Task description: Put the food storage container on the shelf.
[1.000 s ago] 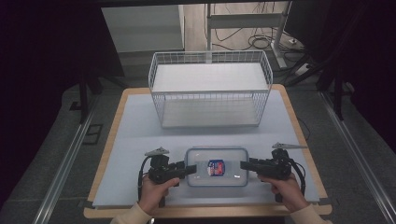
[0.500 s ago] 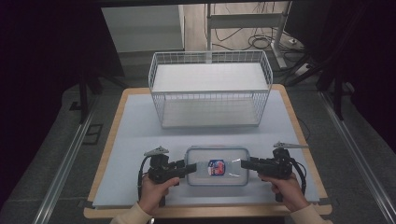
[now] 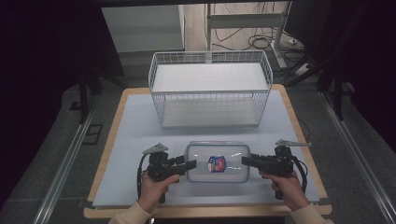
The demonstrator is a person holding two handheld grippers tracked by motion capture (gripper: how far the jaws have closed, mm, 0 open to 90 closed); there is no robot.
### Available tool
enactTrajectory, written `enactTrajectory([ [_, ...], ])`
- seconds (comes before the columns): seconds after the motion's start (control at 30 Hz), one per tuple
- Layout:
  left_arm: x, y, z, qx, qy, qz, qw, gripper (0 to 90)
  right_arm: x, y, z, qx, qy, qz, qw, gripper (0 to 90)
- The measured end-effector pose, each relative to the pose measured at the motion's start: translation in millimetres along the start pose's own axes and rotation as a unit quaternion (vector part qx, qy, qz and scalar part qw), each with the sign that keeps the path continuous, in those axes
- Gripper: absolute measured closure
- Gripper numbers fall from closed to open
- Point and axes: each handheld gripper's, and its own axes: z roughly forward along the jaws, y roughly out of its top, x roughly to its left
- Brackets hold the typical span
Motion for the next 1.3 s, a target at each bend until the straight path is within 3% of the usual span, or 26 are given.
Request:
enactTrajectory([
  [0.53,-0.4,13.1,-6.0,-0.010,0.000,0.006,0.9999,44.8,6.6,16.3,0.6,-0.009,-0.002,-0.017,0.9998,53.5],
  [0.93,-2.4,35.5,-13.7,-0.029,-0.001,0.009,0.9995,45.1,13.9,38.3,1.2,-0.020,0.000,-0.031,0.9993,53.5],
  [1.3,-8.6,55.8,-23.4,-0.042,0.008,0.027,0.9987,45.2,20.5,56.6,0.8,-0.030,0.007,-0.040,0.9987,53.5],
])
